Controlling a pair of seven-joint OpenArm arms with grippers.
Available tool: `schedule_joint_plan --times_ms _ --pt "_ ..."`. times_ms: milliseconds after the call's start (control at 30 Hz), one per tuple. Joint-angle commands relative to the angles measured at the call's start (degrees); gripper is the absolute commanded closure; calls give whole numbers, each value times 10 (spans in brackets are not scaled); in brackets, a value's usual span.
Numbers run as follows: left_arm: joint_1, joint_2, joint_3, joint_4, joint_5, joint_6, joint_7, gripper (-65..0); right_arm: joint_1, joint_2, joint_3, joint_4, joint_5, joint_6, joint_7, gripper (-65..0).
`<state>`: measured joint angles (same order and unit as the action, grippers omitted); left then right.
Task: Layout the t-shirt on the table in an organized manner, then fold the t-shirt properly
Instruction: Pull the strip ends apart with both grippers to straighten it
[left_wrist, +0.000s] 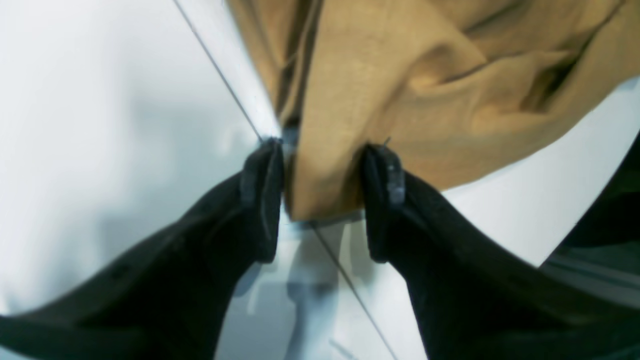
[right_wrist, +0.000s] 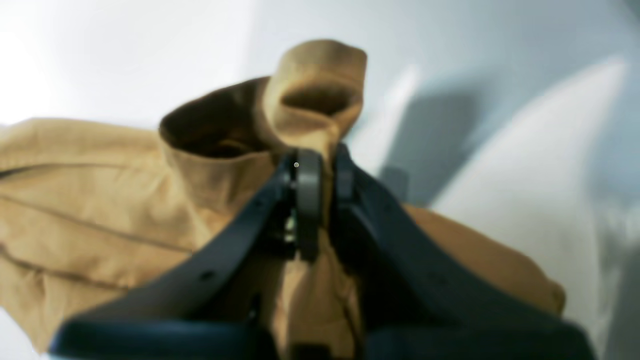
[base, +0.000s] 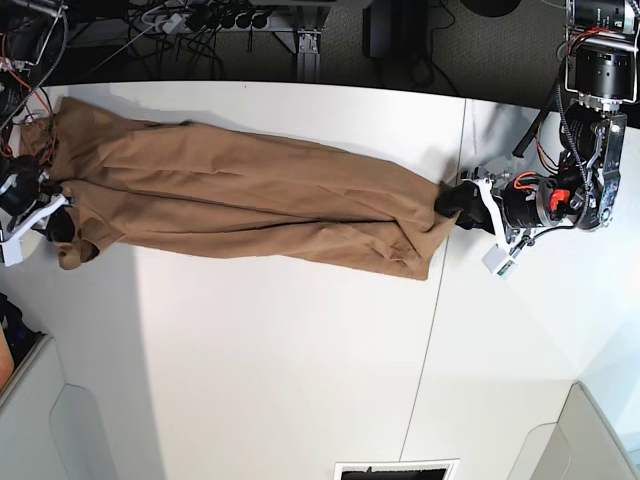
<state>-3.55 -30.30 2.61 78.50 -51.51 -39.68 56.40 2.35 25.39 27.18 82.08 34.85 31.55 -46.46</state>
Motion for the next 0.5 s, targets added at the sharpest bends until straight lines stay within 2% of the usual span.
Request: schedule_joint_plan --times_ms 0,167,367,400,467 --pt "-9 -9 -5 2 -1 -3 -12 -288 -3 13 11 19 22 4 5 0" --pt "-9 -3 -5 -7 0 -3 -13 -288 -50 13 21 45 38 15 0 0" --pt "-9 7 -2 -7 -1 -3 -13 -288 -59 12 21 44 37 15 -1 0" --pt "-9 7 -2 -7 -1 -3 -13 -288 -59 12 21 44 37 14 0 -45" --pt "-9 7 -2 -7 -1 -3 -13 -288 -58 13 21 44 38 14 2 -229"
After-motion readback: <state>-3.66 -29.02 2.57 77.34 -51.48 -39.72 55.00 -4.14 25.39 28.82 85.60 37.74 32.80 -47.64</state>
